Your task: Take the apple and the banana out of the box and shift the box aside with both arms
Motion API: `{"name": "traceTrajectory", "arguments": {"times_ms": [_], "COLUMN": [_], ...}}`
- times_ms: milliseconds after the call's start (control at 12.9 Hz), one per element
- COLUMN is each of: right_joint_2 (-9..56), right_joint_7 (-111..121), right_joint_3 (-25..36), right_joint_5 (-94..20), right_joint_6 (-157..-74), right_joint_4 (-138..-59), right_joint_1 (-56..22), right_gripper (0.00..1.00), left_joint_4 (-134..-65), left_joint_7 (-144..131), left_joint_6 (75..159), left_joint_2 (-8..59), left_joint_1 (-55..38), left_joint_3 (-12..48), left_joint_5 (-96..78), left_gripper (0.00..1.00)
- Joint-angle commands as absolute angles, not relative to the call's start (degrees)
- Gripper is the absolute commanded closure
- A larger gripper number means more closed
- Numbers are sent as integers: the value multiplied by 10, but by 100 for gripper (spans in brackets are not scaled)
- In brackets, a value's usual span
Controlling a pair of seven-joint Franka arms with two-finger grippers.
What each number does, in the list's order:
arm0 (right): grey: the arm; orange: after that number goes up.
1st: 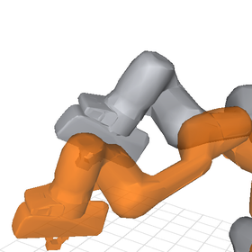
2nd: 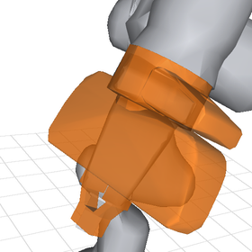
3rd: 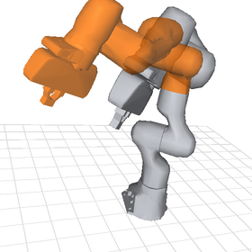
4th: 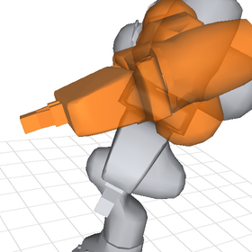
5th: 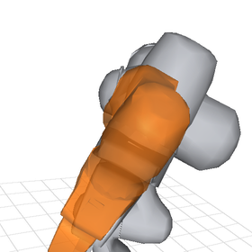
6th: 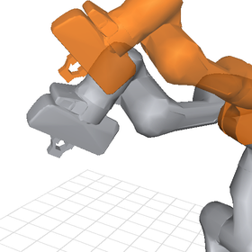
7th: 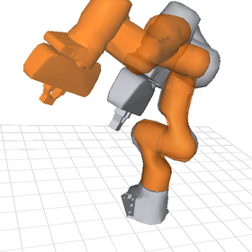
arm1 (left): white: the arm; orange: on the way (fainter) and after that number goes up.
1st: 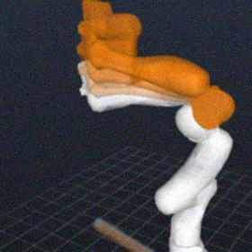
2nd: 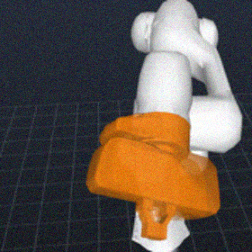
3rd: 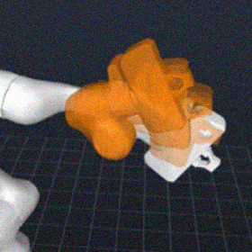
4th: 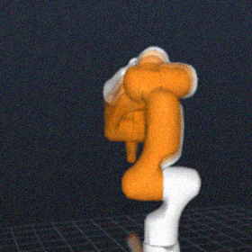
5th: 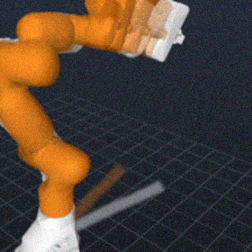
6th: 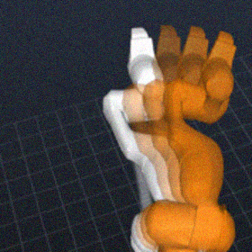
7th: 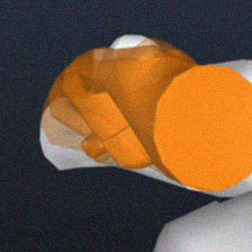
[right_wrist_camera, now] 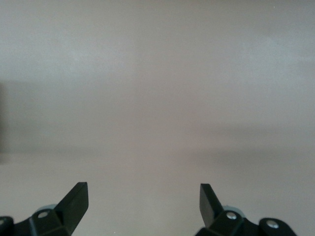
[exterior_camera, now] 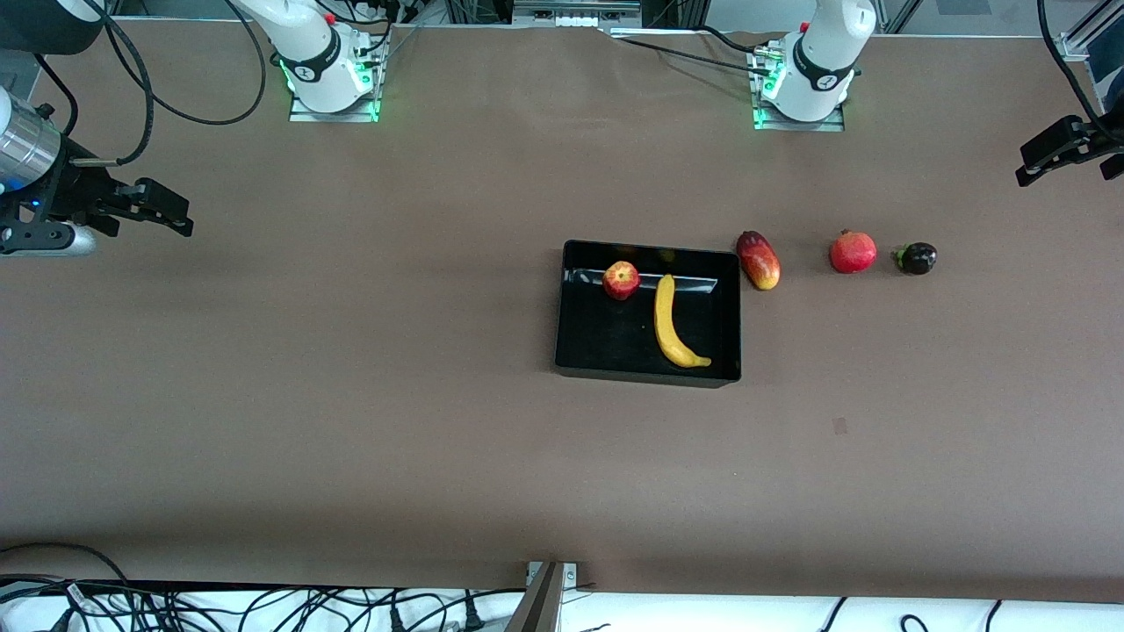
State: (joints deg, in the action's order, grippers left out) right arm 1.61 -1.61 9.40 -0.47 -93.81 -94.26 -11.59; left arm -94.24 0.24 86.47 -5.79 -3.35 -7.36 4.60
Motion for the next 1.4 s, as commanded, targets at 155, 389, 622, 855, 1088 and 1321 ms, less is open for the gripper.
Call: {"name": "traceTrajectory", "arguments": {"times_ms": [155,389,622,855,1088,1321], "right_joint_2": [19,19,20,20,20,20], "right_joint_7": [-19,-19,-19,-19,-19,-19], "right_joint_3": [86,86,86,87,86,87], "right_joint_5": [4,4,4,4,4,4], "right_joint_6": [-935,-935,-936,-936,-936,-936], "right_joint_4": [-933,-933,-933,-933,-933,-933], "right_joint_1": [-109,-109,-109,-108,-108,-108], "right_gripper": [0,0,0,0,0,0], "left_joint_4": [-943,-942,-942,-942,-945,-991], "left_joint_7": [11,11,11,8,-68,-139], "left_joint_6": [867,867,867,867,868,904], "left_joint_2": [-58,-58,-58,-59,-54,-45], "left_joint_1": [-27,-27,-27,-27,-32,-39], "left_joint_3": [-67,-67,-68,-67,-67,-18], "left_joint_5": [49,46,40,38,-1,1], "left_gripper": [0,0,0,0,0,0]}}
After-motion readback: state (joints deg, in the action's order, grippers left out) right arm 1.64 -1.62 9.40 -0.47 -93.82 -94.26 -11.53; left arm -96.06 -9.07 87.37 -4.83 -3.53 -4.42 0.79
